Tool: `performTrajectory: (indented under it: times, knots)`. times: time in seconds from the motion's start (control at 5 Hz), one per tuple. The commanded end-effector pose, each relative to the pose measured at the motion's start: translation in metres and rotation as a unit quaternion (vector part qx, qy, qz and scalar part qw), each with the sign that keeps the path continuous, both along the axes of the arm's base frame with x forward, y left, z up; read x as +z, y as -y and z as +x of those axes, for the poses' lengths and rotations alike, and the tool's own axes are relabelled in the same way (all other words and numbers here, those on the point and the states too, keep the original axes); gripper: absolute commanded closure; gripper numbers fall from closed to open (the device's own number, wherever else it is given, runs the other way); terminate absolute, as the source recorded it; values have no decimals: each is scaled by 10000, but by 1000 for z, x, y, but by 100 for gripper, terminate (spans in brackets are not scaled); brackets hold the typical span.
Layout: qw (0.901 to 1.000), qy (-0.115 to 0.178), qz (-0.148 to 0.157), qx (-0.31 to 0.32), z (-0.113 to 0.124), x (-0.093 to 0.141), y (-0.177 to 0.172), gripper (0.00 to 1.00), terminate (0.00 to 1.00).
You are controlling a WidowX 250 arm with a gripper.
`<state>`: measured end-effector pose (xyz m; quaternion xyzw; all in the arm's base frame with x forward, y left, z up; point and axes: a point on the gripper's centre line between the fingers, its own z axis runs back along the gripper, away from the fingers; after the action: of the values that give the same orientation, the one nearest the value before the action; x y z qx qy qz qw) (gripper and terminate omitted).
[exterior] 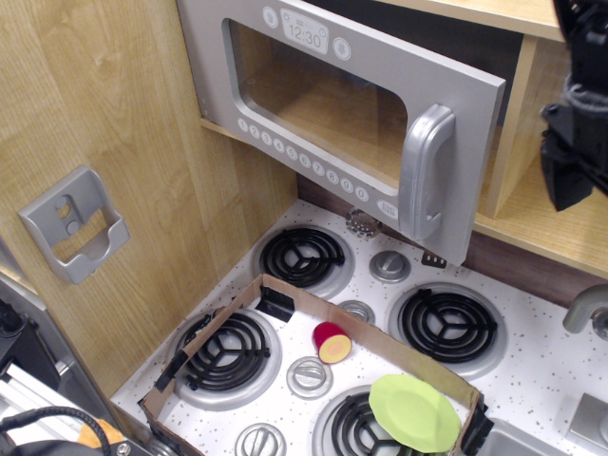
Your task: Open microwave
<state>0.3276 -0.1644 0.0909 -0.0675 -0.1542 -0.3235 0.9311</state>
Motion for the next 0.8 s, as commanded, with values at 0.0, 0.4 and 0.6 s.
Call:
performTrajectory:
  times: [0.0,0.4,0.6]
  knots:
    - [9992,207,202,274,9,10,-28,0,0]
    - [9894,-32,113,1448,-6,-12,-94,0,0]
    - [9839,-51,189,1774,-26,-22,-119,0,0]
